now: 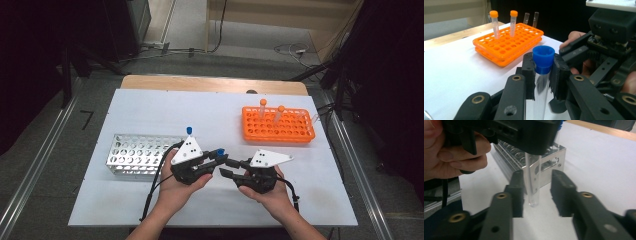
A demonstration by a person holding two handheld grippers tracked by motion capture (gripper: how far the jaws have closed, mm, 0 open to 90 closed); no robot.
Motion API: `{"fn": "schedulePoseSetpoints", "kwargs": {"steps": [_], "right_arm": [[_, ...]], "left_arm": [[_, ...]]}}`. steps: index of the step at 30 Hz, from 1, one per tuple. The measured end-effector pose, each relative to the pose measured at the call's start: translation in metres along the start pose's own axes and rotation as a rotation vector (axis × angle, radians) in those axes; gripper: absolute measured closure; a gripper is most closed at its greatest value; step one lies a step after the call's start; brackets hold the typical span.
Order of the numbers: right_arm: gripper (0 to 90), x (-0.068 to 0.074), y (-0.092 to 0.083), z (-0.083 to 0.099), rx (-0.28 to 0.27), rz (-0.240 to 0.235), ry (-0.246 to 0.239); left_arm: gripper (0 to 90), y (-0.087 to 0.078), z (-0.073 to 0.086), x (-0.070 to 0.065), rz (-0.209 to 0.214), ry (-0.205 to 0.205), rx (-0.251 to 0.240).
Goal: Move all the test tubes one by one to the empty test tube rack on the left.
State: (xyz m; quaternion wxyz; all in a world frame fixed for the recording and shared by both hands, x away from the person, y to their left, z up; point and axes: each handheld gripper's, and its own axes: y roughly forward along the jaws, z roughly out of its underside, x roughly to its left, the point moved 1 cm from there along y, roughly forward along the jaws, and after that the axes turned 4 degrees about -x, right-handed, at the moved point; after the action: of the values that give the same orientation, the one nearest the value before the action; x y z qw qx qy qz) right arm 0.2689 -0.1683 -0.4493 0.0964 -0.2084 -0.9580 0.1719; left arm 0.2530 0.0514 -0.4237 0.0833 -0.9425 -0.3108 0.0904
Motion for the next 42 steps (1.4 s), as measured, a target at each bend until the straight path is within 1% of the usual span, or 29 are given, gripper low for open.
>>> {"fn": "schedulePoseSetpoints", "kwargs": {"steps": [2, 4, 5, 8, 9, 10, 11, 12, 14, 16, 17, 20, 21, 22, 27, 31, 33, 34, 36, 40, 42], "right_arm": [[39.7, -0.005, -0.004, -0.001, -0.007, 0.025, 0.010], [29.9, -0.010, -0.007, -0.001, -0.011, 0.040, 0.011], [25.4, -0.013, -0.010, -0.001, -0.016, 0.049, 0.010], [15.8, -0.022, -0.018, 0.000, -0.033, 0.070, 0.024], [14.1, -0.025, -0.022, 0.000, -0.036, 0.076, 0.028], [9.0, -0.028, -0.025, 0.001, -0.034, 0.078, 0.025], [6.3, -0.031, -0.028, 0.001, -0.032, 0.083, 0.027], [5.6, -0.034, -0.032, 0.002, -0.036, 0.087, 0.033], [0.3, -0.042, -0.037, 0.003, -0.041, 0.089, 0.042], [0.0, -0.050, -0.042, 0.004, -0.045, 0.096, 0.058], [0.0, -0.054, -0.044, 0.005, -0.047, 0.097, 0.070], [0.0, -0.064, -0.052, 0.008, -0.038, 0.114, 0.083], [0.0, -0.070, -0.058, 0.011, -0.033, 0.132, 0.085], [0.0, -0.070, -0.058, 0.011, -0.033, 0.132, 0.085], [0.0, -0.082, -0.074, 0.021, -0.050, 0.173, 0.112], [0.0, -0.089, -0.084, 0.026, -0.061, 0.193, 0.128], [0.0, -0.091, -0.088, 0.026, -0.066, 0.197, 0.123], [0.0, -0.091, -0.090, 0.027, -0.071, 0.199, 0.128], [0.0, -0.094, -0.093, 0.028, -0.076, 0.205, 0.130], [0.0, -0.099, -0.095, 0.032, -0.064, 0.229, 0.126], [0.0, -0.102, -0.097, 0.035, -0.069, 0.231, 0.139]], "left_arm": [[76.3, -0.003, -0.002, 0.003, -0.008, 0.007, -0.005], [76.3, -0.006, -0.005, 0.005, -0.020, 0.011, -0.006], [76.3, -0.008, -0.006, 0.007, -0.024, 0.006, -0.011], [76.3, -0.014, -0.011, 0.013, -0.037, 0.004, -0.019], [76.3, -0.016, -0.012, 0.015, -0.041, 0.000, -0.022], [76.4, -0.018, -0.014, 0.017, -0.044, 0.000, -0.026], [76.3, -0.021, -0.015, 0.019, -0.050, -0.003, -0.030], [76.3, -0.022, -0.017, 0.022, -0.051, -0.009, -0.035], [76.3, -0.025, -0.021, 0.027, -0.061, -0.010, -0.034], [76.3, -0.028, -0.026, 0.032, -0.064, -0.012, -0.041], [76.3, -0.029, -0.028, 0.034, -0.072, -0.007, -0.045], [76.4, -0.034, -0.034, 0.041, -0.086, -0.004, -0.058], [76.4, -0.035, -0.035, 0.043, -0.094, -0.004, -0.063], [76.4, -0.036, -0.036, 0.045, -0.099, -0.007, -0.068], [76.4, -0.044, -0.040, 0.057, -0.134, -0.014, -0.079], [76.4, -0.051, -0.040, 0.066, -0.161, -0.015, -0.080], [76.4, -0.054, -0.039, 0.071, -0.174, -0.023, -0.086], [76.4, -0.055, -0.038, 0.073, -0.181, -0.029, -0.090], [76.4, -0.056, -0.036, 0.077, -0.197, -0.034, -0.091], [76.4, -0.058, -0.032, 0.085, -0.227, -0.059, -0.099], [76.4, -0.057, -0.029, 0.088, -0.244, -0.059, -0.094]]}}
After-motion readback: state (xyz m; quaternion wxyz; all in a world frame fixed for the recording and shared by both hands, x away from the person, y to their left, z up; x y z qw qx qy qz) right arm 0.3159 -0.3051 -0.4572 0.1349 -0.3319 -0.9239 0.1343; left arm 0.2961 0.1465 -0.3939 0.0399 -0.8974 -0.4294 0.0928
